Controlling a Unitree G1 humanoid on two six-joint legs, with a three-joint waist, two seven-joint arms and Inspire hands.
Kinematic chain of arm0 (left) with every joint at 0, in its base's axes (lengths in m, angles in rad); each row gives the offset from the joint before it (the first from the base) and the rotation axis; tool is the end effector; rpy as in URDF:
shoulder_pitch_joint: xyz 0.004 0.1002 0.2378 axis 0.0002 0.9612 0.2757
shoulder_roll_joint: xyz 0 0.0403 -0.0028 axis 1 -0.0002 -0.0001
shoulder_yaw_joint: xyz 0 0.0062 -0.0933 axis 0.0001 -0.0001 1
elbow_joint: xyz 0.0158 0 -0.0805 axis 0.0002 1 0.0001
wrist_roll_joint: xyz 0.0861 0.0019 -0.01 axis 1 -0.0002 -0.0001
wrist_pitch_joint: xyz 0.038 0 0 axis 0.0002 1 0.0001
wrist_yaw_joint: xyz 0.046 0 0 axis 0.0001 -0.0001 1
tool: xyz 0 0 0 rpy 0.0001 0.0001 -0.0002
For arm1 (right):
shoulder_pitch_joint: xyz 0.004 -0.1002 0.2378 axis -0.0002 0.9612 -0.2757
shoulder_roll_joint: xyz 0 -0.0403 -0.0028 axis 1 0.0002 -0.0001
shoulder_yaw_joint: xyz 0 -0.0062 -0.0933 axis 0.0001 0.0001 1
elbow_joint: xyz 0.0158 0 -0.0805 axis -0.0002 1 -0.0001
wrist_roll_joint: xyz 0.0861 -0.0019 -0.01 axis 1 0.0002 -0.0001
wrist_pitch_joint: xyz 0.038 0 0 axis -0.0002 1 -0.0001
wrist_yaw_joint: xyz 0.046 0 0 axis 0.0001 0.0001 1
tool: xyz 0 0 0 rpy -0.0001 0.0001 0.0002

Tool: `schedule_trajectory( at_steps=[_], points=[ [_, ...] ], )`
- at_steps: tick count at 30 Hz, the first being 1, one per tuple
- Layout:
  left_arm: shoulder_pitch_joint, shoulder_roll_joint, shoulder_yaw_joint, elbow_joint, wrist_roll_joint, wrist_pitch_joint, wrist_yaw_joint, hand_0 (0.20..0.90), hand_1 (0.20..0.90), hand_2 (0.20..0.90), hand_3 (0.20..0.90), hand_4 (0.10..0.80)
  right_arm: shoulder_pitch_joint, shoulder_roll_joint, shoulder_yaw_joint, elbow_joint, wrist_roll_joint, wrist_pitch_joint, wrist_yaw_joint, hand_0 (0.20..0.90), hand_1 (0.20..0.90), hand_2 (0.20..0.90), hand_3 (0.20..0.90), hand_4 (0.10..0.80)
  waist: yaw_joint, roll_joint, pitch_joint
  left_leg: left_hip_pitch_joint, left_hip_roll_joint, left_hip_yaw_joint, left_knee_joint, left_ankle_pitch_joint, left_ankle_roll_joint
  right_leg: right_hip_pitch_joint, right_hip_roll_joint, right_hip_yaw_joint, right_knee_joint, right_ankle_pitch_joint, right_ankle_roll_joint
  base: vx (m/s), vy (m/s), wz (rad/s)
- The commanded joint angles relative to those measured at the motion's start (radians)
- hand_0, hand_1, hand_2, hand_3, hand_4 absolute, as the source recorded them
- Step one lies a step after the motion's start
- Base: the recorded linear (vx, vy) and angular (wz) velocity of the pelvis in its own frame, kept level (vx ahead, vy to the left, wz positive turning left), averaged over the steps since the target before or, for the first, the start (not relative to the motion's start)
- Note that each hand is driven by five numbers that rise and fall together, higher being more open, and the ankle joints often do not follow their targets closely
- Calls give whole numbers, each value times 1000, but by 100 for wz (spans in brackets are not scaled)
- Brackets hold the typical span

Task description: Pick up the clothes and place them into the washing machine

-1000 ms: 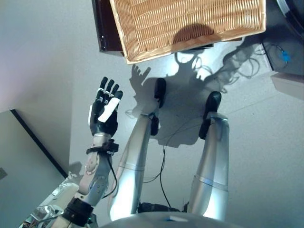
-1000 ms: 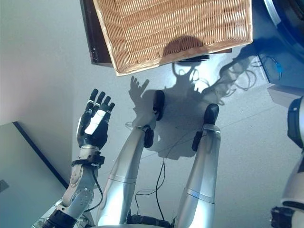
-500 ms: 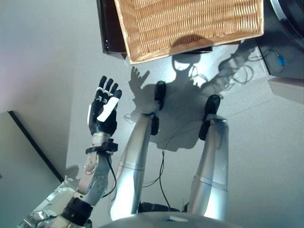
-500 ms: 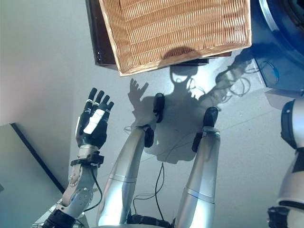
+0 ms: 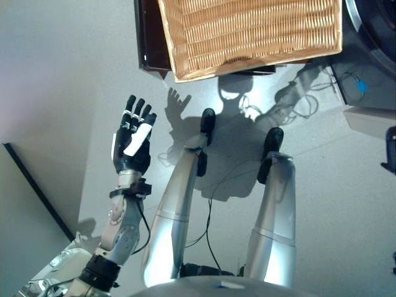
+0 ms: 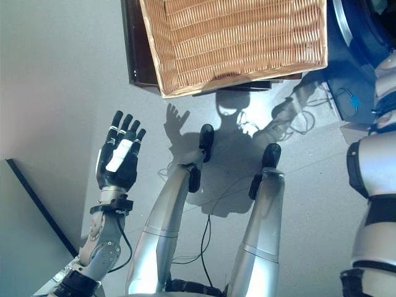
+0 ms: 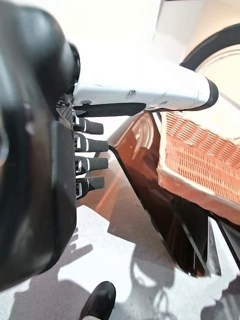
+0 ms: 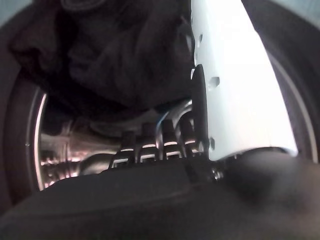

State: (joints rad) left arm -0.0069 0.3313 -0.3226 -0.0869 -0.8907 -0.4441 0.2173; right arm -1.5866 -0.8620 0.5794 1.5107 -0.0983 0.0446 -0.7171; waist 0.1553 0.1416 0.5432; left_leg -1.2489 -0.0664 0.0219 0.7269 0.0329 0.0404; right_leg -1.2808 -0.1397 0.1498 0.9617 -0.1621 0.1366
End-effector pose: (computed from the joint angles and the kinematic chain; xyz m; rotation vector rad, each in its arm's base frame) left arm 0.1820 0.1584 0.0764 -0.6560 -0.2478 0.0187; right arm 0.3049 -0.3141 0.3175 -0.9538 -0.2583 -1.2548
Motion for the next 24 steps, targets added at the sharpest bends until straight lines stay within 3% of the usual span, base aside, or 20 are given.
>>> schedule_trajectory(
  at_steps=[1,24],
  points=[
    [12,27,71,-66,-4,-86,-24,900,900,900,900,800,35,-78,70,-67,-48,-12,-46,900,900,900,900,800,44,5,-40,14,-20,74,6,-107,-53,-4,43,-80,-27,-39,-102,-10,36,2],
    [6,31,68,-50,-23,-73,-39,900,900,900,900,800,106,58,47,-61,-160,34,-64,900,900,900,900,800,47,-19,-61,139,-28,70,-30,-118,-29,143,23,-100,-86,-39,-97,6,14,-1]
  ],
)
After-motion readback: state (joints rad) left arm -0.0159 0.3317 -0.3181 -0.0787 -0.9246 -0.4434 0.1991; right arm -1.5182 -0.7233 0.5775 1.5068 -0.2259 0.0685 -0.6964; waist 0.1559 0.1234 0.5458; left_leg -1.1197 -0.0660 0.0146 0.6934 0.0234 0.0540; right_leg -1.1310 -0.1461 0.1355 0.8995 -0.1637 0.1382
